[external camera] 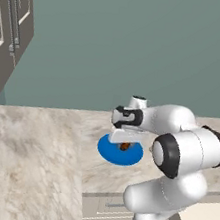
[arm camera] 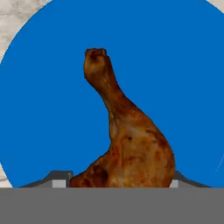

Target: Pick up the knife from the drawer and place it on the cutting board. Then place the meat from the plate to the cutting board.

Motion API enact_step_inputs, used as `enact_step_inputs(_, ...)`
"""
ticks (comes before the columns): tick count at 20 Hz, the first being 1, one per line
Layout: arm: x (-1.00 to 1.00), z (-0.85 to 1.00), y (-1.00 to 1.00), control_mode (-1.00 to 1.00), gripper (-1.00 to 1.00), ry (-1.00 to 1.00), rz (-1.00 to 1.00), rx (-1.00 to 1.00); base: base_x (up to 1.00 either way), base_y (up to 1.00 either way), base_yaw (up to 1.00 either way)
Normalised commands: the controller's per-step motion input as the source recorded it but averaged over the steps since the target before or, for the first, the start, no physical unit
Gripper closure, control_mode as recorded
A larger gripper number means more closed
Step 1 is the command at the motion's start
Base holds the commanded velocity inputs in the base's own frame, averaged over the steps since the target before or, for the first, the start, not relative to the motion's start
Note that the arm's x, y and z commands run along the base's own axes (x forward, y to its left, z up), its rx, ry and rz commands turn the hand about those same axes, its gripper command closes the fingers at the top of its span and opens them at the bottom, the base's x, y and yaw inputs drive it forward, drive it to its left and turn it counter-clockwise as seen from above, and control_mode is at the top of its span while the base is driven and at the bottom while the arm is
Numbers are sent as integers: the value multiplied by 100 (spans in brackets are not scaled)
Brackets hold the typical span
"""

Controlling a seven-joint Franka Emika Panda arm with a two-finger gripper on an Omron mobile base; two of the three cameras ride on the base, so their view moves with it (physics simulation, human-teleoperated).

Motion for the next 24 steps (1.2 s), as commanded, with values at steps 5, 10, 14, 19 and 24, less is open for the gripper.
enact_step_inputs(5, -32, 94, -23, -100, 100, 0, -7, 1, 0, 0, 0)
enact_step_inputs(10, -37, 44, -52, -100, 100, 1, -9, -1, 0, 0, 0)
enact_step_inputs(14, -34, 2, -74, -100, 100, 1, -10, -6, 0, 0, 0)
enact_step_inputs(19, -31, 0, -85, -100, 100, 1, -11, -6, 0, 0, 0)
enact_step_inputs(24, -3, 8, -68, -100, 100, 0, -15, -11, 0, 0, 0)
